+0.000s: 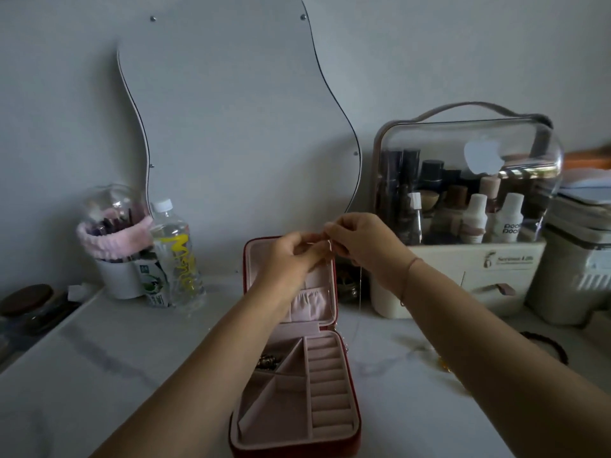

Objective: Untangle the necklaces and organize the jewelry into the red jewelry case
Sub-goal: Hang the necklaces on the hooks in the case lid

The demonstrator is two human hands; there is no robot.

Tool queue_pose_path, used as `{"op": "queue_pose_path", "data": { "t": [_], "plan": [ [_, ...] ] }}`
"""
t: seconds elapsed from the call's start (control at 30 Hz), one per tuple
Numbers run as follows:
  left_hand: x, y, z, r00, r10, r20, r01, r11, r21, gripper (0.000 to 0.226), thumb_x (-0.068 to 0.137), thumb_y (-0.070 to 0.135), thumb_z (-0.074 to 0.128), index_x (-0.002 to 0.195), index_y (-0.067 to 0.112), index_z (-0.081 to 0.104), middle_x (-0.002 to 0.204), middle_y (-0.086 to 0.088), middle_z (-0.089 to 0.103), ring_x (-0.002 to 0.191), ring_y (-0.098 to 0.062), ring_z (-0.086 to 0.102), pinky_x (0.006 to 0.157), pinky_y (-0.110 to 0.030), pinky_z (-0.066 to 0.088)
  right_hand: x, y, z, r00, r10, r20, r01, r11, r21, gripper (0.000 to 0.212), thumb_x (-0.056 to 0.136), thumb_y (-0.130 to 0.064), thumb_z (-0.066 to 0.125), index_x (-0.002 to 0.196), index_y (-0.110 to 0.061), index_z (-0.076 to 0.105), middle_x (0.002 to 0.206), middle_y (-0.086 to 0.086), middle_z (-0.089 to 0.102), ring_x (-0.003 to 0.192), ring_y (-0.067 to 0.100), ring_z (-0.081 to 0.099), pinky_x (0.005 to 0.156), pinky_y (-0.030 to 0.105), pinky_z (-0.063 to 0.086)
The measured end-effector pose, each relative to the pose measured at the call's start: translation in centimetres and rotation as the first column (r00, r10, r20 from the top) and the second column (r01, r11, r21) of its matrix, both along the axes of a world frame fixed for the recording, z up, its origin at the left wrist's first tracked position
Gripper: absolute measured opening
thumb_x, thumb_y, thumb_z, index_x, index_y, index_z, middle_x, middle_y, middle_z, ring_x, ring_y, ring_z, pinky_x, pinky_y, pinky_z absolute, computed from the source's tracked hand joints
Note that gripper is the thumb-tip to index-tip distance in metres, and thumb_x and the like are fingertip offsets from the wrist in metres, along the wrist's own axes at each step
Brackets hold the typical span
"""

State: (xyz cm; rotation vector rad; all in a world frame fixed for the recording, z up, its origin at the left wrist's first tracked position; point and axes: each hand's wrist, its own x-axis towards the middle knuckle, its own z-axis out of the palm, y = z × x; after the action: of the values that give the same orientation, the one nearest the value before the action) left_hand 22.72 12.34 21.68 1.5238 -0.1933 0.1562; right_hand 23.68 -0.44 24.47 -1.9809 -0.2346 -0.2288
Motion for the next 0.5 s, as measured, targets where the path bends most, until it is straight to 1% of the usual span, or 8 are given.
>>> {"op": "queue_pose_path", "data": {
  "t": [0.07,0.13,0.2,0.23,0.3,0.37,0.43,0.5],
  "plan": [
    [0.6,0.3,-0.7,0.999,0.017,-0.035,-0.018,1.0,-0.015,0.011,0.089,0.006,0.063,0.098,0.008,0.067,0.08,-0.004,0.071,0.069,-0.009,0.067,0.065,-0.016,0.053,0.6,0.1,-1.0,0.999,-0.032,0.015,0.032,0.998,-0.052,0.025,0.095,-0.023,0.054,0.078,-0.009,0.065,0.055,-0.003,0.052,0.047,0.008,0.043,0.048,0.019,0.037],
    [1.3,0.7,-1.5,0.995,0.094,-0.03,-0.093,0.995,0.036,0.012,0.089,0.006,0.063,0.099,0.005,0.069,0.077,-0.002,0.069,0.066,-0.008,0.064,0.063,-0.014,0.051,1.3,0.3,-2.1,0.998,-0.059,0.034,0.061,0.996,-0.058,0.024,0.094,-0.024,0.054,0.078,-0.011,0.065,0.058,-0.003,0.055,0.05,0.008,0.045,0.048,0.018,0.04],
    [2.1,1.2,-2.3,0.976,0.212,0.048,-0.217,0.965,0.15,0.011,0.088,0.007,0.065,0.096,0.004,0.071,0.075,0.002,0.068,0.065,-0.005,0.061,0.06,-0.008,0.046,1.9,0.5,-3.2,0.993,-0.103,0.064,0.106,0.993,-0.042,0.019,0.093,-0.024,0.057,0.078,-0.015,0.066,0.065,0.0,0.061,0.058,0.014,0.054,0.054,0.025,0.049],
    [2.5,1.4,-2.6,0.958,0.266,0.104,-0.283,0.935,0.214,0.009,0.087,0.009,0.066,0.094,0.006,0.073,0.076,0.004,0.068,0.065,-0.002,0.06,0.057,-0.005,0.043,2.2,0.6,-3.8,0.987,-0.132,0.088,0.136,0.99,-0.041,0.016,0.091,-0.025,0.06,0.079,-0.016,0.067,0.068,0.001,0.064,0.062,0.016,0.059,0.058,0.029,0.052],
    [2.9,1.6,-3.2,0.915,0.343,0.213,-0.396,0.864,0.312,0.007,0.087,0.014,0.068,0.089,0.011,0.074,0.075,0.005,0.069,0.064,0.001,0.059,0.054,-0.003,0.041,2.8,0.7,-4.9,0.967,-0.208,0.15,0.218,0.975,-0.053,0.013,0.088,-0.026,0.064,0.079,-0.017,0.066,0.07,-0.001,0.065,0.065,0.016,0.061,0.06,0.031,0.055],
    [3.1,1.5,-3.6,0.865,0.407,0.292,-0.491,0.806,0.33,0.008,0.086,0.016,0.068,0.085,0.01,0.074,0.07,0.004,0.067,0.059,0.0,0.058,0.052,-0.005,0.04,3.1,1.0,-5.7,0.934,-0.293,0.205,0.309,0.949,-0.055,0.014,0.086,-0.03,0.066,0.078,-0.018,0.064,0.069,-0.004,0.063,0.065,0.014,0.06,0.061,0.034,0.056],
    [3.5,1.2,-3.9,0.821,0.471,0.322,-0.561,0.767,0.311,0.011,0.086,0.017,0.069,0.082,0.008,0.073,0.066,0.003,0.067,0.057,-0.003,0.059,0.05,-0.008,0.038,3.2,1.5,-6.4,0.896,-0.371,0.246,0.394,0.918,-0.05,0.018,0.085,-0.036,0.065,0.077,-0.02,0.062,0.067,-0.007,0.061,0.065,0.013,0.059,0.061,0.037,0.055],
    [4.0,0.7,-4.2,0.796,0.517,0.313,-0.6,0.742,0.3,0.013,0.086,0.019,0.069,0.08,0.008,0.073,0.067,0.001,0.068,0.059,-0.01,0.062,0.053,-0.019,0.042,3.1,2.1,-6.7,0.86,-0.422,0.287,0.458,0.886,-0.072,0.02,0.086,-0.038,0.063,0.078,-0.02,0.06,0.067,-0.01,0.058,0.064,0.012,0.056,0.058,0.033,0.052]
  ]
}}
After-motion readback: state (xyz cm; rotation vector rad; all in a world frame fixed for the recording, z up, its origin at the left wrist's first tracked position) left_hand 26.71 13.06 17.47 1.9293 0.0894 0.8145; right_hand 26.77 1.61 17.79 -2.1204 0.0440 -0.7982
